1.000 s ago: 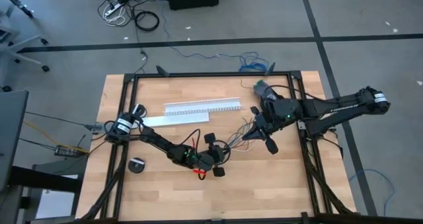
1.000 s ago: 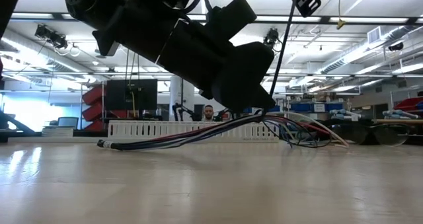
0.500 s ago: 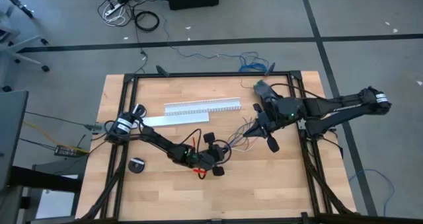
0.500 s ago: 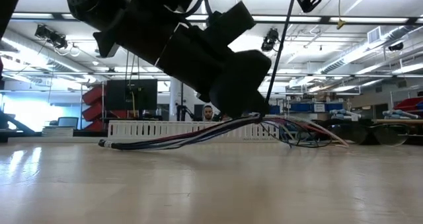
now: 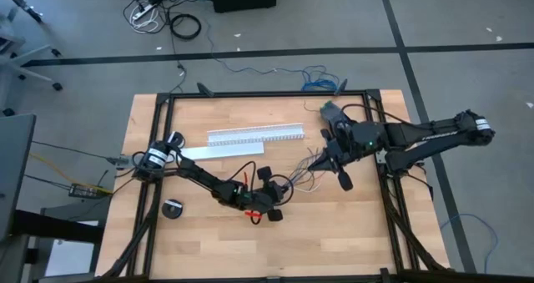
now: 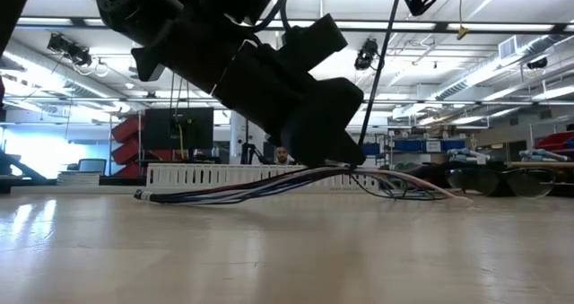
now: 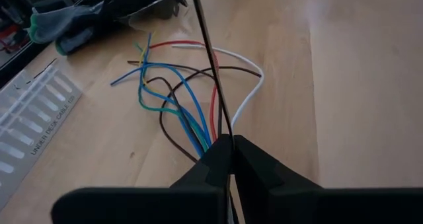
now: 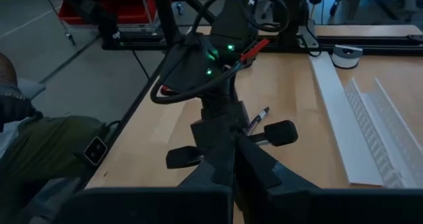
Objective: Ziptie cables
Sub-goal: Wrap the colored wires together using a zip tie, then put the colored wires into the cable duct
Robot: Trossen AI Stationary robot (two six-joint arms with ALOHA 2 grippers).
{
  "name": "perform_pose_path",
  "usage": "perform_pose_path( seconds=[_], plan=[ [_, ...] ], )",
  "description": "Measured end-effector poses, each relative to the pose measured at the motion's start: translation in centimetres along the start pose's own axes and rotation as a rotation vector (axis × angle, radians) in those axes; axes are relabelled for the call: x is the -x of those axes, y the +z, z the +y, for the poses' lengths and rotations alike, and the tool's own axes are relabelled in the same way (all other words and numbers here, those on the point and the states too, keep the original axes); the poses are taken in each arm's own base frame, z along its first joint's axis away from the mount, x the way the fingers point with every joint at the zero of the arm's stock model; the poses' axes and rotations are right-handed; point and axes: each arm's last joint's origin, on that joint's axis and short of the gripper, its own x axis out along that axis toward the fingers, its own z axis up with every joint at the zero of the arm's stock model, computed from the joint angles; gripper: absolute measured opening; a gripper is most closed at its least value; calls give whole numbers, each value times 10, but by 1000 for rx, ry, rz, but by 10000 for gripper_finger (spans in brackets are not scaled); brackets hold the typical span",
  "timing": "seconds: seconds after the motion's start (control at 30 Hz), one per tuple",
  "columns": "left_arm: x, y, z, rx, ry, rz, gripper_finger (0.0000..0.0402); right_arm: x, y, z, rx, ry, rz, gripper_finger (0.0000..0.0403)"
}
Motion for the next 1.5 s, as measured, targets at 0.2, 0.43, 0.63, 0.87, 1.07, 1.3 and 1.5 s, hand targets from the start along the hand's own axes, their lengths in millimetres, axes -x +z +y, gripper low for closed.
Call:
perform_pose_path(
  seconds=[0.2, 0.43, 0.63, 0.87, 1.07, 1.3, 1.5],
  plan=[
    [0, -1, 0, 1, -11, 7, 10, 0, 0, -3, -4, -12, 5, 0],
    [0, 0, 0, 1, -19, 6, 10, 0, -1, -3, -6, -7, 13, 0],
    [-1, 4, 0, -29, -9, -43, 15, -1, -5, -2, -32, 0, 24, 0],
    [0, 8, 0, -23, -6, -81, 69, -10, -17, 1, -75, 18, 87, 0],
    [7, 20, 0, -8, 2, -137, 116, -33, -33, -1, -102, -7, 179, 0],
    [43, 37, 3, -143, 96, -58, 127, -42, -39, -3, -116, -21, 216, 0],
    [58, 31, 6, -76, -96, 102, 127, -40, -37, -8, -109, -23, 195, 0]
  ],
)
